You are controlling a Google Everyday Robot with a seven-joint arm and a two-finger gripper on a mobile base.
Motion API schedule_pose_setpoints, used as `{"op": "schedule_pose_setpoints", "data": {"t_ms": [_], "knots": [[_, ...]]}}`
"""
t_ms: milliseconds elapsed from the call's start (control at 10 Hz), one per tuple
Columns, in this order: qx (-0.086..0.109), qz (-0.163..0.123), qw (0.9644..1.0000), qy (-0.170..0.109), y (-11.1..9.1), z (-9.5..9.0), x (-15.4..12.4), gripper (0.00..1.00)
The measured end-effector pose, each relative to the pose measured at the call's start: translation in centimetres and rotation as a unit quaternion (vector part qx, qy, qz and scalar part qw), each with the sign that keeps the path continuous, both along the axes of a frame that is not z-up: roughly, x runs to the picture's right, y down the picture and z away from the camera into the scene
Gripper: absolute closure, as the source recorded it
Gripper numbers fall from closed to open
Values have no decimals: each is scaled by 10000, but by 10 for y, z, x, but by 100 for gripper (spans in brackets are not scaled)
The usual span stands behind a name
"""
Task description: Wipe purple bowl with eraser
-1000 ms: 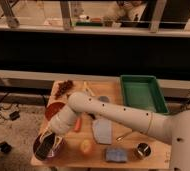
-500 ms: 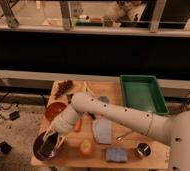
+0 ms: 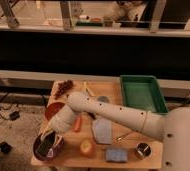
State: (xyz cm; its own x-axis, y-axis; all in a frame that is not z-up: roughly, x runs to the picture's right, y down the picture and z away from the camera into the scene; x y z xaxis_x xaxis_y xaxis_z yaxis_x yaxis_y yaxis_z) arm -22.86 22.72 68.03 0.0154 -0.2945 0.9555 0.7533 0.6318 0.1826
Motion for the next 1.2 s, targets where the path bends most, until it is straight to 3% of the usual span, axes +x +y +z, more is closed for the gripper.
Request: {"op": "schedule_pose_setpoints", "data": {"t_ms": [400, 1200], "knots": [[50, -101, 9998, -135, -4, 8, -27, 94], [-53, -239, 9992, -323, 5, 12, -47, 94]]}}
